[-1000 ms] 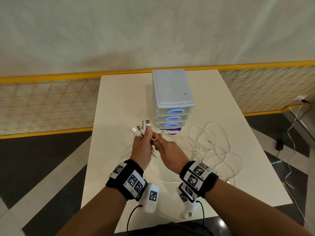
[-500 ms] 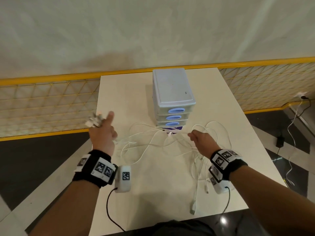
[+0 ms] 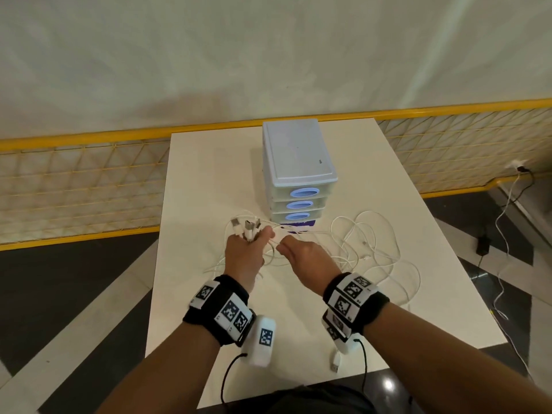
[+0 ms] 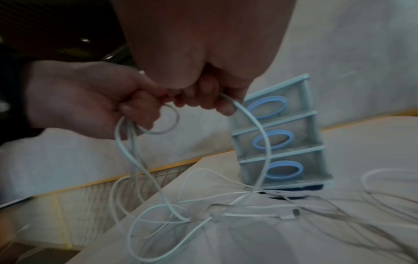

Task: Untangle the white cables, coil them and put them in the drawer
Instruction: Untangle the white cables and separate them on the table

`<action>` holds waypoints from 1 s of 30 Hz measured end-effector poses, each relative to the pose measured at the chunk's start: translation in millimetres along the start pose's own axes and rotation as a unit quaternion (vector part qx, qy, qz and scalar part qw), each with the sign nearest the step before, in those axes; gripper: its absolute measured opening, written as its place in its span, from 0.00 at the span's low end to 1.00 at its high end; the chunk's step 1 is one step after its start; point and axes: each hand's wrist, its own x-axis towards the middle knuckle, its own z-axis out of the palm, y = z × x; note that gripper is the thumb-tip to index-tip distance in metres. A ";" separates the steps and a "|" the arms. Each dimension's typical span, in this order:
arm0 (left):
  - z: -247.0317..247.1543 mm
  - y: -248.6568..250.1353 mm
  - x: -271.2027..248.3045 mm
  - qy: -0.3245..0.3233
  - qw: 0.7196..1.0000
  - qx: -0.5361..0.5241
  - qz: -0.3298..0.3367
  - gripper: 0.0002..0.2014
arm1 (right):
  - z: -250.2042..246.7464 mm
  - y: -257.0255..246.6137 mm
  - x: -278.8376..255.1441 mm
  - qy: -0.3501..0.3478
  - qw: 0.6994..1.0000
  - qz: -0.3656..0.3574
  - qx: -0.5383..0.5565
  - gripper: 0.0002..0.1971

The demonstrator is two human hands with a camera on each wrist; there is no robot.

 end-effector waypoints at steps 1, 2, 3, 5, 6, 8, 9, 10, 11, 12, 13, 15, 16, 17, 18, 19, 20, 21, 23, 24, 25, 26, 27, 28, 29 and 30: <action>-3.2 2.3 4.0 0.024 0.999 -0.022 0.009 0.09 | -1.8 7.1 0.4 -0.009 1.000 0.016 0.005 0.16; -7.1 4.7 8.2 0.042 0.998 -0.040 0.016 0.08 | -5.0 13.6 0.5 -0.017 0.999 0.029 0.010 0.16; -11.0 7.0 10.9 0.052 0.997 -0.053 0.024 0.08 | -8.4 20.8 0.4 -0.024 0.999 0.036 0.016 0.16; -19.6 10.0 14.6 0.064 0.994 -0.073 0.040 0.10 | -15.5 35.7 0.0 -0.030 0.998 0.052 0.028 0.15; -24.2 12.3 16.3 0.074 0.992 -0.087 0.045 0.10 | -19.0 45.5 -0.9 -0.029 0.997 0.068 0.035 0.15; -36.9 16.0 24.9 0.115 0.987 -0.104 0.048 0.08 | -24.6 67.3 -7.1 -0.033 0.992 0.113 0.034 0.15; -44.5 17.8 29.9 0.137 0.984 -0.107 0.049 0.08 | -25.4 79.1 -11.9 -0.039 0.989 0.138 0.026 0.14; -51.2 18.8 34.5 0.149 0.982 -0.106 0.052 0.08 | -25.2 89.4 -16.1 -0.043 0.986 0.159 0.018 0.14; -56.5 17.9 37.9 0.146 0.983 -0.100 0.053 0.08 | -24.5 96.9 -19.0 -0.042 0.984 0.172 0.011 0.13; -58.5 16.5 38.2 0.127 0.986 -0.092 0.050 0.06 | -23.8 100.5 -20.3 -0.032 0.983 0.181 0.011 0.13; -58.0 13.8 36.2 0.101 0.991 -0.081 0.039 0.06 | -21.6 101.7 -19.3 -0.013 0.983 0.185 0.015 0.14; -50.2 5.2 28.9 0.050 0.997 -0.054 0.000 0.09 | -19.6 93.5 -15.1 0.039 0.983 0.176 0.022 0.14; -44.8 1.6 23.4 0.035 0.998 -0.039 -0.017 0.10 | -19.2 86.0 -12.1 0.056 0.984 0.169 0.022 0.14; -38.5 -2.4 18.8 0.027 0.999 -0.024 -0.025 0.10 | -18.6 77.6 -10.0 0.065 0.985 0.158 0.015 0.14; -31.5 -6.4 14.1 0.023 0.999 -0.006 -0.027 0.11 | -17.9 67.2 -8.0 0.069 0.988 0.139 0.007 0.14; -24.1 -11.0 9.5 0.016 0.999 0.017 -0.026 0.12 | -16.2 57.5 -6.6 0.068 0.991 0.112 0.008 0.14; -16.9 -15.5 5.0 0.001 0.999 0.037 -0.020 0.14 | -14.3 46.0 -6.4 0.057 0.995 0.083 0.011 0.14; -10.3 -19.0 1.2 -0.020 0.999 0.046 -0.012 0.15 | -11.3 35.9 -6.6 0.042 0.998 0.053 0.012 0.14; -0.6 -22.4 -2.9 -0.054 0.997 0.049 -0.010 0.14 | -6.4 19.5 -8.3 0.007 1.000 0.015 0.006 0.15; 2.0 -23.0 -1.8 -0.056 0.997 0.051 -0.012 0.12 | -5.7 13.8 -8.9 -0.004 1.000 0.006 0.005 0.15; 3.6 -22.6 0.1 -0.053 0.997 0.046 -0.021 0.10 | -4.2 11.9 -9.0 -0.010 1.000 -0.001 0.004 0.15; 4.9 -22.1 1.9 -0.056 0.997 0.029 -0.034 0.09 | -3.9 10.7 -9.6 -0.011 1.000 -0.006 0.002 0.15; 6.8 -20.5 3.7 -0.074 0.996 0.009 -0.046 0.08 | -3.8 11.8 -9.5 -0.011 1.000 -0.009 0.001 0.15; 8.4 -19.6 4.8 -0.103 0.993 -0.005 -0.055 0.09 | -3.3 13.9 -9.9 -0.012 1.000 -0.008 0.003 0.15; 10.0 -18.2 4.3 -0.132 0.989 -0.009 -0.058 0.09 | -2.9 15.8 -10.8 -0.011 1.000 -0.004 0.009 0.14; 12.6 -16.6 4.3 -0.150 0.987 -0.005 -0.052 0.09 | -3.3 17.8 -11.4 -0.009 1.000 0.002 0.013 0.14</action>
